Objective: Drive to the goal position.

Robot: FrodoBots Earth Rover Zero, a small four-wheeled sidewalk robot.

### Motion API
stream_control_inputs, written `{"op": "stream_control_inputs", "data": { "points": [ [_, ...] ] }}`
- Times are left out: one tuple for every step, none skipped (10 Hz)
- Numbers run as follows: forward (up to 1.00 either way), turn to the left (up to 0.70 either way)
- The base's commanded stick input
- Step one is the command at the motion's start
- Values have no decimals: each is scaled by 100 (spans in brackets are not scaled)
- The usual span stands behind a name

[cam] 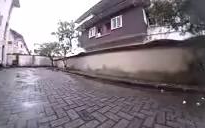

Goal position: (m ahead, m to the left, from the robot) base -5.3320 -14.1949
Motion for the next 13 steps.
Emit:
{"op": "stream_control_inputs", "data": {
  "points": [
    [0, -70],
    [0, -70],
    [0, -70],
    [0, -70],
    [0, -70],
    [0, -70],
    [0, -70],
    [0, -70],
    [0, -70],
    [0, -70],
    [0, -70],
    [0, -70],
    [0, -70]
  ]
}}
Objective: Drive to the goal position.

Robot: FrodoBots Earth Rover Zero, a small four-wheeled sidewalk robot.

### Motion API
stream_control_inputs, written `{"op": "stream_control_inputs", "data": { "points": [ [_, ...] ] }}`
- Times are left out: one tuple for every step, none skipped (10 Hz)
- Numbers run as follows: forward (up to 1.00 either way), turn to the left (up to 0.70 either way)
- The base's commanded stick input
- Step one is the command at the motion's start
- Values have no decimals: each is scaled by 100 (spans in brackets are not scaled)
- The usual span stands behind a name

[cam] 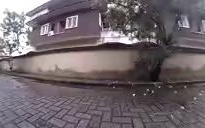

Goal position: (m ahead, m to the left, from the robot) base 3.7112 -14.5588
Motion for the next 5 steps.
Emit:
{"op": "stream_control_inputs", "data": {
  "points": [
    [0, -70],
    [0, -70],
    [0, -70],
    [0, -70],
    [0, -70]
  ]
}}
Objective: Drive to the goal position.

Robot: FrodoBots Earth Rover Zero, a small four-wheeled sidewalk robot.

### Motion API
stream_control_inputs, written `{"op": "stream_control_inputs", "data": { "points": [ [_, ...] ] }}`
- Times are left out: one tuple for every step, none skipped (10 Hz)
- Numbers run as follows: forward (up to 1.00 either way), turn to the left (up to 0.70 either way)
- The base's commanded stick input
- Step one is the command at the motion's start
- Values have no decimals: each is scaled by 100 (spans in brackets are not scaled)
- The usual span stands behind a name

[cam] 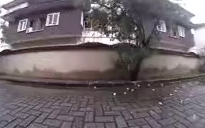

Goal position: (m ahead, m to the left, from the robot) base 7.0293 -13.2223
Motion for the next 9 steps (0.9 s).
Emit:
{"op": "stream_control_inputs", "data": {
  "points": [
    [0, -70],
    [0, -70],
    [0, -70],
    [0, -70],
    [0, -70],
    [0, -70],
    [0, -70],
    [0, -70],
    [0, -70]
  ]
}}
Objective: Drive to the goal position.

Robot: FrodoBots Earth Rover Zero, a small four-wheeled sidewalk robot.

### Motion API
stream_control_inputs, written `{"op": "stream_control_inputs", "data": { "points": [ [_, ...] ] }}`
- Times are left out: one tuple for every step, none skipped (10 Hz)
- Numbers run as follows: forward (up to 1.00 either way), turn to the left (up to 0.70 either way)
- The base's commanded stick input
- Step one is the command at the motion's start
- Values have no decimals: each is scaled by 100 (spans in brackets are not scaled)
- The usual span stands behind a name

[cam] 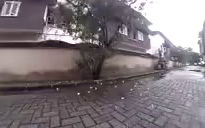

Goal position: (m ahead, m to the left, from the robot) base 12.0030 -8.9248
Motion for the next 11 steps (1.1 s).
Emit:
{"op": "stream_control_inputs", "data": {
  "points": [
    [0, -70],
    [0, -70],
    [0, -70],
    [0, -70],
    [0, -70],
    [0, -70],
    [0, 0],
    [0, 0],
    [0, 0],
    [0, 0],
    [0, 0]
  ]
}}
